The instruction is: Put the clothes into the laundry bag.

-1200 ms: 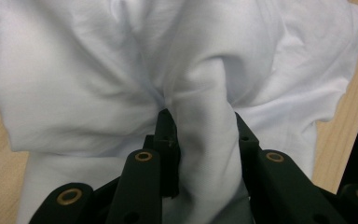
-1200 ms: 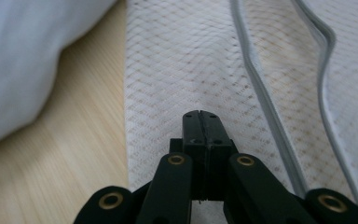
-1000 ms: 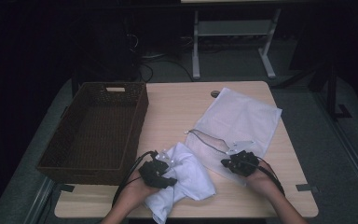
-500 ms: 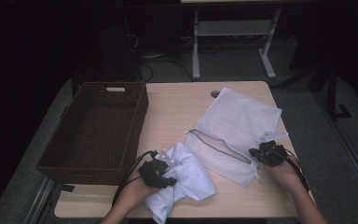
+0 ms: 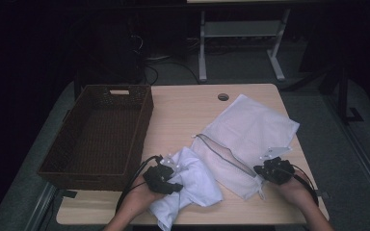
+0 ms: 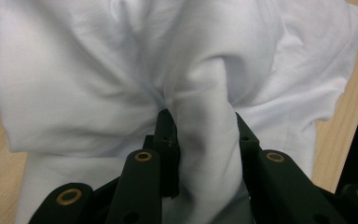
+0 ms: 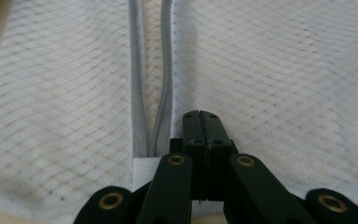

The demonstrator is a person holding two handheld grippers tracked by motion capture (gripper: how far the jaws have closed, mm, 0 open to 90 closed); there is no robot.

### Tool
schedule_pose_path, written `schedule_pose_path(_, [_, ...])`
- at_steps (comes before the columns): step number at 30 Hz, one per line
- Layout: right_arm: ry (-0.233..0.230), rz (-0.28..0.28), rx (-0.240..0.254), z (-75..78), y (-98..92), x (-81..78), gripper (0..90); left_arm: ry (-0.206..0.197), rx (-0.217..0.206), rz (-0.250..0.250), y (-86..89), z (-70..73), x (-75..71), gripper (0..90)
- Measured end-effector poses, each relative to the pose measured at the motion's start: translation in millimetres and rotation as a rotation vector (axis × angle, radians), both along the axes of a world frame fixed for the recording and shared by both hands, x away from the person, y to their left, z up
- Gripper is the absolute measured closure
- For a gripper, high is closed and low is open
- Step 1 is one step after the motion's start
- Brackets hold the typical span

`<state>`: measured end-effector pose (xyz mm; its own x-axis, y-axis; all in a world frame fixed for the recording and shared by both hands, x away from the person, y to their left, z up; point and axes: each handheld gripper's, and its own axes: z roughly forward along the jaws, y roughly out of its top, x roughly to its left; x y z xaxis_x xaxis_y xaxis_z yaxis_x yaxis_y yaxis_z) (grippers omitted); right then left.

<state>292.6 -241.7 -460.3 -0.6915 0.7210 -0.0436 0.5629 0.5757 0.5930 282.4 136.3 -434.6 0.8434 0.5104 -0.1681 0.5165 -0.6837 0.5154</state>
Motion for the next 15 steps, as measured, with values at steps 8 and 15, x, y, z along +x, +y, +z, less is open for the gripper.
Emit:
schedule_pose_path(8, [0.000,-0.002,0.036,8.6,3.8,-2.0,85.9,-0.012,0.009,0.007,-0.7,1.7,-1.8,69.9])
schedule_pose_path(15, [-0.025,-0.008,0.174,20.9,15.5,12.7,68.2,-0.006,0.007,0.018,0.7,2.7,-3.5,69.1])
